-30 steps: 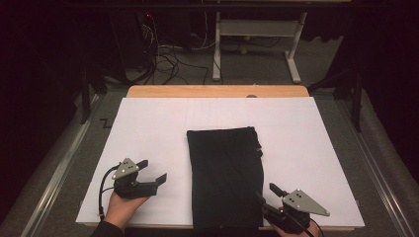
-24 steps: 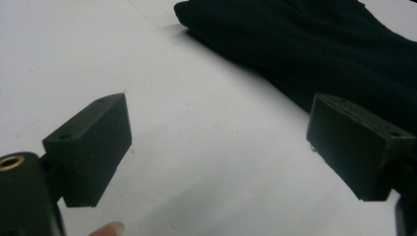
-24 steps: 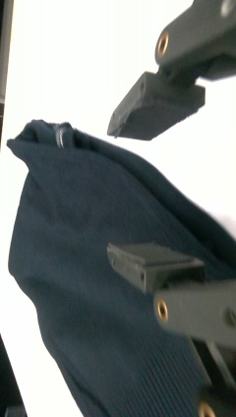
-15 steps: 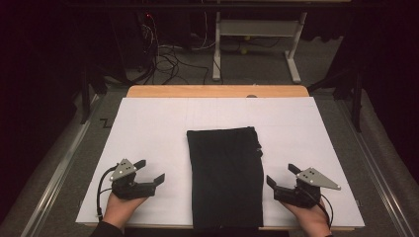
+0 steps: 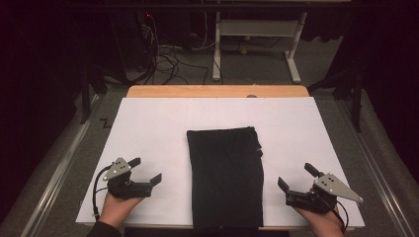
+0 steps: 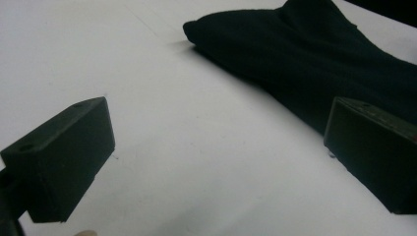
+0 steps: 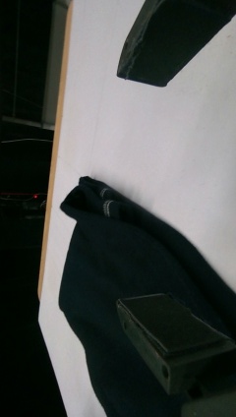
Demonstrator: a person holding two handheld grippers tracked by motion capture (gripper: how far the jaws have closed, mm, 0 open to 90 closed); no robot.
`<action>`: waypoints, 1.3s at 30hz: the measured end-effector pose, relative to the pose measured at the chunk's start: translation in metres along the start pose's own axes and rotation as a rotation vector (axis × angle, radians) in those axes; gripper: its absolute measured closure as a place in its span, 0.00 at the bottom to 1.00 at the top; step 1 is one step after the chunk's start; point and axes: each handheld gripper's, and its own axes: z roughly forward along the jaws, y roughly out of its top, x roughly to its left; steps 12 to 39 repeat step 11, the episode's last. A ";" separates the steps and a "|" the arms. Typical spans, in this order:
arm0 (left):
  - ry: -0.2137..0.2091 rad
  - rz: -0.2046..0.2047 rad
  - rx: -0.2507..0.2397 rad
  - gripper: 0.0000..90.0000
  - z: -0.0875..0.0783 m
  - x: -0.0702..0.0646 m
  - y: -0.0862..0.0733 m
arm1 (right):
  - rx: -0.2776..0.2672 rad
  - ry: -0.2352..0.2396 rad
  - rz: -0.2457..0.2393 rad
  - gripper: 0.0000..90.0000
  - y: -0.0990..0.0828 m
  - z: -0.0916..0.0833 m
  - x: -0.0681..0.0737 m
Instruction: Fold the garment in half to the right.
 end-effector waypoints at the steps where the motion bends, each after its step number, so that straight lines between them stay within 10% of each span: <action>1: 0.000 0.003 -0.004 0.00 -0.001 0.000 0.000 | -0.006 0.002 -0.001 0.00 0.001 0.000 0.001; 39: 0.004 0.007 -0.020 0.00 -0.006 0.002 0.001 | 0.007 0.003 0.000 0.00 -0.001 0.002 0.001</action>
